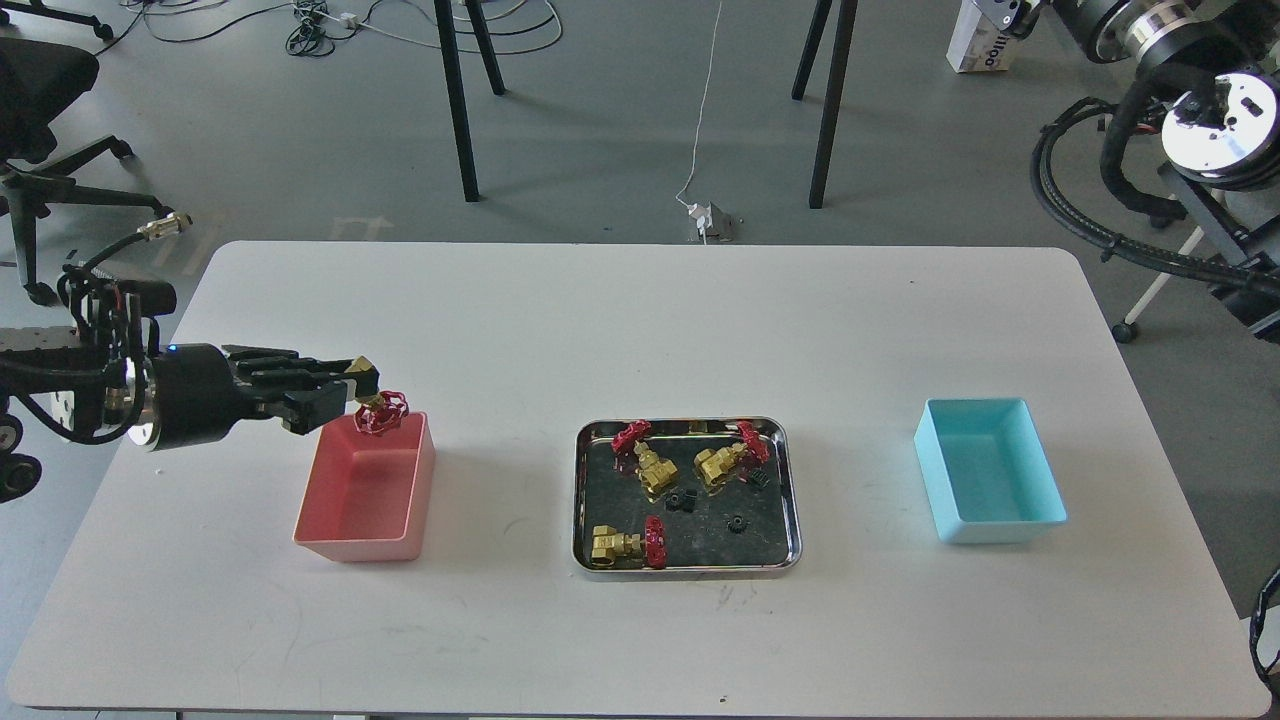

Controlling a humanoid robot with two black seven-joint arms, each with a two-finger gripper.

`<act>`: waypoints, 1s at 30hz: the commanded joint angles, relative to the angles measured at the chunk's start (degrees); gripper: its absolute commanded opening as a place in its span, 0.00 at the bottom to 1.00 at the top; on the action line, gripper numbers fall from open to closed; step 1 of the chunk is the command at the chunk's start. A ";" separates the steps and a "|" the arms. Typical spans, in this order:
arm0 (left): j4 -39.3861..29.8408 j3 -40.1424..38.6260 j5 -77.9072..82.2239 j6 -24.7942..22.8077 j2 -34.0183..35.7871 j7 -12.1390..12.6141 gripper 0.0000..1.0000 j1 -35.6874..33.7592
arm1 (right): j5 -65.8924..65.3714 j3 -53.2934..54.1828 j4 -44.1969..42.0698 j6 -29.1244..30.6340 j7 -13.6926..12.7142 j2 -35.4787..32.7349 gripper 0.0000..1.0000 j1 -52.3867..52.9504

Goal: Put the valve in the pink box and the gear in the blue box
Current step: 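Lift the valve and carry it over the pink box, then lower the valve into the pink box and open the left gripper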

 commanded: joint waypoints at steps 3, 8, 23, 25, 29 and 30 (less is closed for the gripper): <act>1.56 -0.06 0.03 2.40 -1.36 -0.01 0.11 3.82 | 0.00 0.01 0.12 0.12 0.02 0.01 1.00 -0.82; 6.66 -0.15 0.03 3.46 -5.67 -0.01 0.11 6.98 | 0.18 0.71 0.38 0.21 0.02 -0.52 1.00 -1.87; 18.18 -0.15 -0.59 3.46 -14.72 -0.01 0.14 12.69 | 0.18 0.97 1.17 0.21 0.02 -1.14 1.00 -3.63; 18.71 -0.15 -0.50 3.46 -14.90 -0.01 0.16 13.14 | 0.18 0.97 1.17 0.30 0.02 -1.22 1.00 -3.63; 18.80 -0.06 -0.50 3.46 -14.82 -0.01 0.25 13.14 | 0.18 0.97 1.26 0.30 0.02 -1.31 1.00 -3.89; 18.80 -0.14 -0.59 3.54 -14.82 -0.01 0.30 13.14 | 0.18 0.97 1.35 0.30 0.02 -1.31 1.00 -3.90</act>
